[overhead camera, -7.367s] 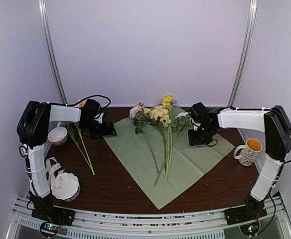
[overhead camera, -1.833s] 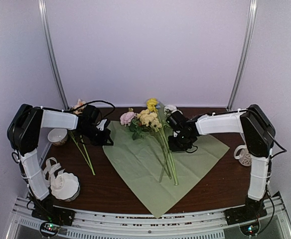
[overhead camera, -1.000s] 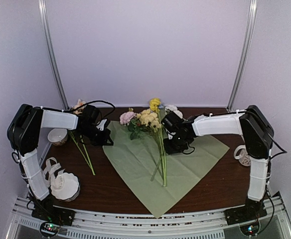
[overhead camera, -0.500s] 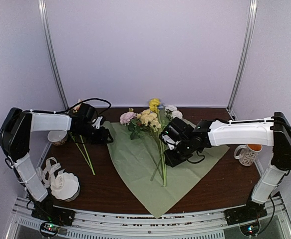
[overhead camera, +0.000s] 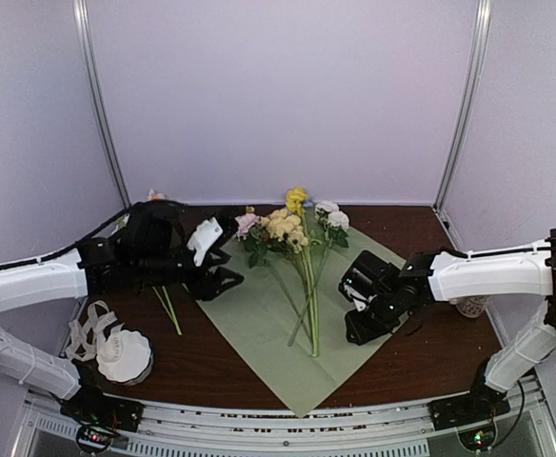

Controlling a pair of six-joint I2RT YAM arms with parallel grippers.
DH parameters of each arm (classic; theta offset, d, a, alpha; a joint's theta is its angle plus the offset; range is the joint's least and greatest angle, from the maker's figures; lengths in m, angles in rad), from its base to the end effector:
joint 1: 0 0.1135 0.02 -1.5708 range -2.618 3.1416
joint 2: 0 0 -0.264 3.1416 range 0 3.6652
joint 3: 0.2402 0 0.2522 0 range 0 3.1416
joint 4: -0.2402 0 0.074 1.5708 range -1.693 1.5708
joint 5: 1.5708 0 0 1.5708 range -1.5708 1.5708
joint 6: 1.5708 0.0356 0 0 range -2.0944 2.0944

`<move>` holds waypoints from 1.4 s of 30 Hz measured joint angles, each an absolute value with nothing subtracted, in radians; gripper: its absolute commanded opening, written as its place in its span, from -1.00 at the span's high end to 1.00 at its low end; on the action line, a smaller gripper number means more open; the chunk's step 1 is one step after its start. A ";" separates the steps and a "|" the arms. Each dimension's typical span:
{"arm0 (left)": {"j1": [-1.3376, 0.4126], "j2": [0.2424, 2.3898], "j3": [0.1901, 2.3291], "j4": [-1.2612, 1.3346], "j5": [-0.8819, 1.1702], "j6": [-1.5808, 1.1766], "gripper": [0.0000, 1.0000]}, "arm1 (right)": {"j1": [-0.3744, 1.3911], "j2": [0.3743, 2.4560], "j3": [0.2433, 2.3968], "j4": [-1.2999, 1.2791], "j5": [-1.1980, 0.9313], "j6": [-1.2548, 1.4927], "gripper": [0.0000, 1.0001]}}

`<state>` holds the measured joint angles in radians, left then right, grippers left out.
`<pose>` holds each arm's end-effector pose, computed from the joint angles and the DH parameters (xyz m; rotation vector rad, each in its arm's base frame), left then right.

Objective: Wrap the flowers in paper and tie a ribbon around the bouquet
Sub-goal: Adjust the flattened wrapping paper at the center of the board.

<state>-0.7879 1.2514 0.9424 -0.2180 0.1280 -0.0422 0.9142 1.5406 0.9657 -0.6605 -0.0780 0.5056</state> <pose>0.1965 -0.2040 0.2918 0.8592 1.9786 -0.6263 0.1726 0.2284 0.1911 -0.6092 2.8455 0.4072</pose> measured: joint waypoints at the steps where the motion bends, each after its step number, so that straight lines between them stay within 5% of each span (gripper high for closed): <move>1: -0.826 1.227 0.915 -0.220 0.131 0.003 -0.23 | 0.915 1.518 0.934 -0.662 -0.074 0.519 0.21; 7: -1.077 1.187 0.781 -0.234 0.125 0.262 -0.33 | 0.923 1.418 0.796 -0.685 -0.048 0.594 0.14; 15: -1.279 1.422 0.814 -0.302 0.018 0.488 -0.49 | 0.941 1.406 0.680 -0.633 -0.059 0.683 0.12; 30: -1.288 1.647 0.876 -0.333 -0.060 0.642 -0.55 | 0.947 1.445 0.595 -0.124 -0.273 0.854 0.10; 42: -1.209 1.657 0.904 -0.342 -0.019 0.591 -0.54 | 0.939 1.453 0.762 -0.372 -0.229 0.756 0.07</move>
